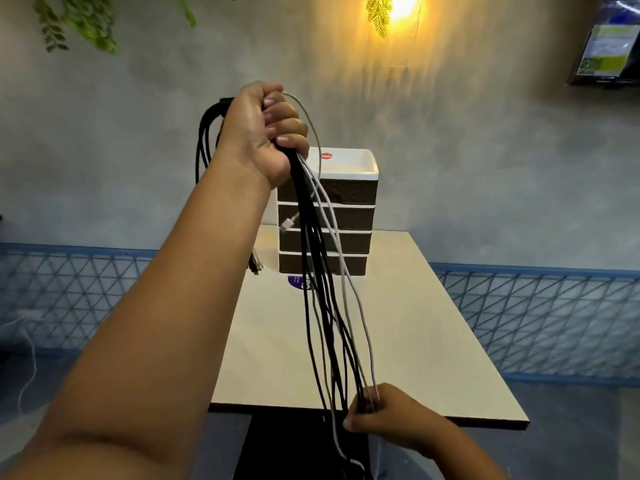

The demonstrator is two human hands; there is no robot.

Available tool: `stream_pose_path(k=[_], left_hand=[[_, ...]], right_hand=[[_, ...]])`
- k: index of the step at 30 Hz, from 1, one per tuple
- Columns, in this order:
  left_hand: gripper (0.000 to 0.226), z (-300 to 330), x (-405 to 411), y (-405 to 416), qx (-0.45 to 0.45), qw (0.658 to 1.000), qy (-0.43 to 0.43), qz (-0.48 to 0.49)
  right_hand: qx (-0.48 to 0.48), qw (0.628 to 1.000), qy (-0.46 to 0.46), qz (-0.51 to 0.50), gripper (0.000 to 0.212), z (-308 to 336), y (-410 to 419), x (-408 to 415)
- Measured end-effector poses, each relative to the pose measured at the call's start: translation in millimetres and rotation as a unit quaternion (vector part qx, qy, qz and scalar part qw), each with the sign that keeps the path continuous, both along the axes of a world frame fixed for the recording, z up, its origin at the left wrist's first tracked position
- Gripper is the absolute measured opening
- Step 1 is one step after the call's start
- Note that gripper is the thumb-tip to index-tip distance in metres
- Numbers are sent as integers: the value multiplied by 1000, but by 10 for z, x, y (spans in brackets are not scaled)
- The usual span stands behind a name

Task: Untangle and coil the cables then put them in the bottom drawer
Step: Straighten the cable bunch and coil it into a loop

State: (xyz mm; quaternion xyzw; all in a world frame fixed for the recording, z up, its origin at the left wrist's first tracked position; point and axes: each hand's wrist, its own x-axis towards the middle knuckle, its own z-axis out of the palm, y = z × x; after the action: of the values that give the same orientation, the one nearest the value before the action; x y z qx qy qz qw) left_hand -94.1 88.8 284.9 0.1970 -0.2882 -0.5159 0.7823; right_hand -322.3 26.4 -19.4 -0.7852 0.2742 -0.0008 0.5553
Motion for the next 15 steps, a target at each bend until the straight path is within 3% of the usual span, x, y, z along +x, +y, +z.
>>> stream_pose_path(k=[3, 11, 15], left_hand=[[48, 7, 37, 4, -8, 1000, 12, 7], [44, 72, 30, -14, -5, 1000, 30, 8], [43, 51, -11, -38, 3, 1000, 18, 22]], right_hand=[[2, 998, 40, 43, 22, 18, -68, -42], [-40, 982, 139, 120, 19, -2, -114, -63], [-2, 977, 188, 101, 48, -58, -128, -74]])
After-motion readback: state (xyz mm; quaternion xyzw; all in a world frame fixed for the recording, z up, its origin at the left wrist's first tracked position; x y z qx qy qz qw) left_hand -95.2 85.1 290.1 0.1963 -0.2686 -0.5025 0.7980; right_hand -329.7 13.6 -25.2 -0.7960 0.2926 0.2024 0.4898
